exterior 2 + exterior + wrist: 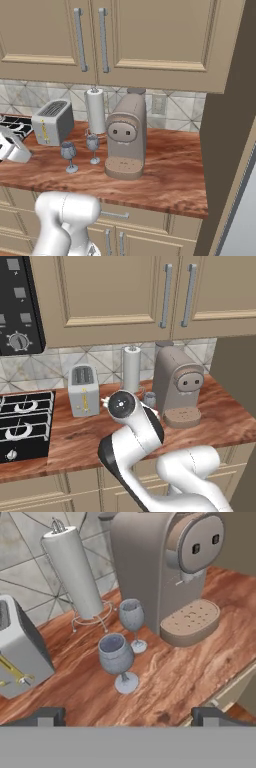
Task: Retrieve the wine glasses from the counter and place one next to each plate.
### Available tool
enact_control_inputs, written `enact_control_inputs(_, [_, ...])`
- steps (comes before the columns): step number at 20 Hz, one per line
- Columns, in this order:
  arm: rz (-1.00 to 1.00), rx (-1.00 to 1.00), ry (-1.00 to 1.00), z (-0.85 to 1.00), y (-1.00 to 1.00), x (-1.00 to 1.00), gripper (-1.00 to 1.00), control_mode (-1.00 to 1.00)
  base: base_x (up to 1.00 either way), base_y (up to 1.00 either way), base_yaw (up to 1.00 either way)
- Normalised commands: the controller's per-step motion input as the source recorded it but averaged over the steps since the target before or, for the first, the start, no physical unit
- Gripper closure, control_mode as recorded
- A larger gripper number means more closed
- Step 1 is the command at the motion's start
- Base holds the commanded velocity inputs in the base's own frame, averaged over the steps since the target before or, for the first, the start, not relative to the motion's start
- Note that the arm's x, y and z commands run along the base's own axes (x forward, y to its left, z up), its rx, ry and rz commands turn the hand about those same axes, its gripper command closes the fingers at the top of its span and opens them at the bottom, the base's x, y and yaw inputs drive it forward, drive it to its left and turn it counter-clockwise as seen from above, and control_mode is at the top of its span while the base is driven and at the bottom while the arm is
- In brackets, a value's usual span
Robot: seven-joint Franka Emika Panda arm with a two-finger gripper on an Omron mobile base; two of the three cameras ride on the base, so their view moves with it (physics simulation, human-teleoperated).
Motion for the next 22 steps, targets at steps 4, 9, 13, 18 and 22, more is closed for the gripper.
enact_control_inputs(4, [0.0,-0.03,-0.07,-0.36,0.01,0.23,-1.0,-1.0,0.0,0.0,0.0])
enact_control_inputs(9, [-0.02,-0.08,-0.07,-0.38,0.23,0.22,-1.0,-1.0,0.0,0.0,0.0])
enact_control_inputs(13, [-0.02,-0.01,-0.03,-0.43,0.06,0.19,-1.0,-1.0,0.0,0.0,0.0])
enact_control_inputs(18, [-0.02,0.0,0.0,-0.38,0.01,0.25,-1.0,-1.0,0.0,0.0,0.0])
enact_control_inputs(22, [-0.03,-0.02,0.0,-0.26,0.01,0.26,-1.0,-1.0,0.0,0.0,0.0])
